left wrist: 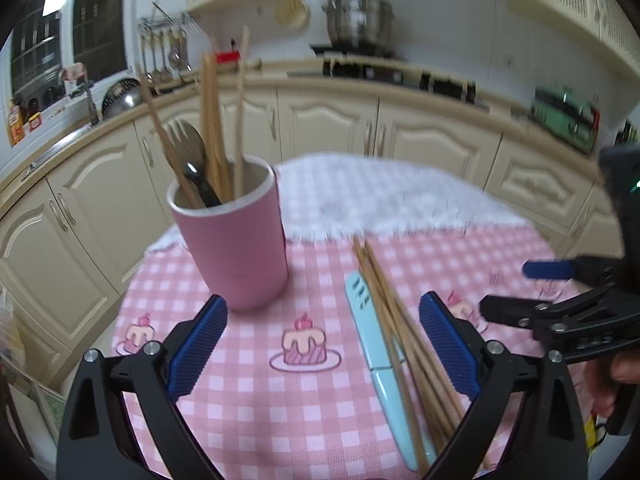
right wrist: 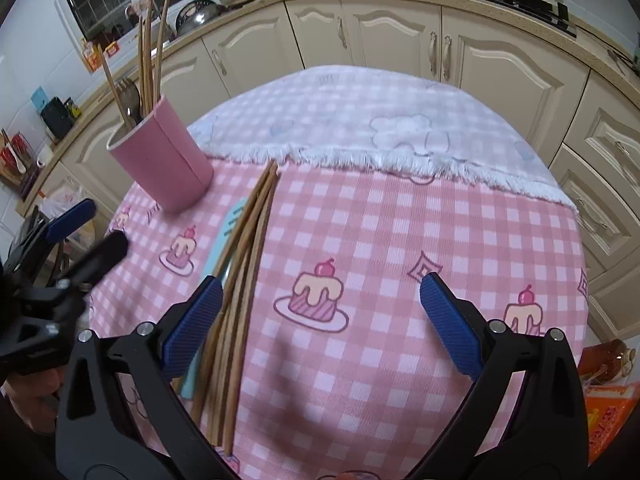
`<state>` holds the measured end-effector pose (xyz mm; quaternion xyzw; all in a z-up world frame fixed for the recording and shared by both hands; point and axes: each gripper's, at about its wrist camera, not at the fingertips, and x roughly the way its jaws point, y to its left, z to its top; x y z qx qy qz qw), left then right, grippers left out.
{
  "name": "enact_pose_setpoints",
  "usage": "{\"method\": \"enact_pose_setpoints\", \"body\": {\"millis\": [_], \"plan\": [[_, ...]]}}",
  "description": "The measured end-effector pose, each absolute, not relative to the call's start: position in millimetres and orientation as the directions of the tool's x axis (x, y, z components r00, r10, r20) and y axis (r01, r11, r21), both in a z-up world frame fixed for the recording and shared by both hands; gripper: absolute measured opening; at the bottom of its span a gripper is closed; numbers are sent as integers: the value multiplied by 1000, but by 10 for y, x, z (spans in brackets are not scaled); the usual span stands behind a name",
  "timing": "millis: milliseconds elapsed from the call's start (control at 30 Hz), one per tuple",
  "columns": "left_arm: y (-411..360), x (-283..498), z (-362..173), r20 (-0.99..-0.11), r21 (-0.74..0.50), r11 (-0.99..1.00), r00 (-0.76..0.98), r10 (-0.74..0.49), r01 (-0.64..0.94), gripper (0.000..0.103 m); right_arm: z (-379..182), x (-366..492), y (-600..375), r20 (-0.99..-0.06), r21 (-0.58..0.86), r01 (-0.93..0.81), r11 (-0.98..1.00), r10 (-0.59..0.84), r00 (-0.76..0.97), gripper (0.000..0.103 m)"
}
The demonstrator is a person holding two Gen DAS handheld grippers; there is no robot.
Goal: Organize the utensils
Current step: 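Move both tools down toward the remaining chopsticks and light-blue knife, then grasp a wooden chopstick with the left tool while the right tool grasps another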
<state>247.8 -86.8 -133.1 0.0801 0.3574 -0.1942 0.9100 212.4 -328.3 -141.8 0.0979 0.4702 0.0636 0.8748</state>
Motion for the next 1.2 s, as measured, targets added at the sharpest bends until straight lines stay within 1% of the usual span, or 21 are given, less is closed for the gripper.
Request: {"method": "enact_pose_setpoints", "body": {"millis": [167,433,467,500,567,600,633,667,700,867,933,1033,1200], "plan": [[-999,2650,-1622,-763,15,905,590,-265,425,95,-1524,2097,-3325,-826,223,-9,975,194,529,97],[-1181,2811,-1868,-823,9,888,508,-254,459,94,-1635,2131,-3304,-846,198,-15,980,178,503,97],[-1185,2824,-1881,-827,-2,886,498,-262,463,88,-1643,2142,-3289,-848,194,-18,981,177,500,97],[-1180,2841,-1903,-831,-33,881,477,-286,471,87,-1651,2155,-3271,-850,191,-22,981,177,496,97],[-1143,2883,-1916,-833,-90,878,447,-324,470,74,-1665,2174,-3237,-853,184,-28,983,174,492,97],[-1123,2899,-1917,-833,-112,876,435,-340,470,71,-1669,2185,-3223,-854,182,-31,983,173,490,97],[-1108,2912,-1921,-836,-120,875,427,-345,470,65,-1676,2200,-3208,-856,179,-35,983,173,488,97],[-1096,2915,-1919,-836,-121,873,426,-347,473,61,-1682,2215,-3191,-857,175,-38,984,171,487,97],[-1081,2914,-1912,-834,-128,869,422,-355,478,59,-1688,2230,-3174,-857,171,-41,984,170,486,97],[-1016,2941,-1882,-834,-162,855,394,-386,493,39,-1735,2341,-3059,-868,145,-59,988,155,472,97],[-1007,2951,-1887,-838,-156,853,391,-381,498,34,-1751,2395,-3011,-872,123,-66,990,140,470,97],[-961,2959,-1894,-839,-150,855,393,-376,497,33,-1813,2478,-2950,-884,80,-74,994,104,455,97],[-894,2971,-1897,-842,-129,860,403,-358,494,33,-1811,2548,-2857,-888,63,-96,993,100,449,97]]}}
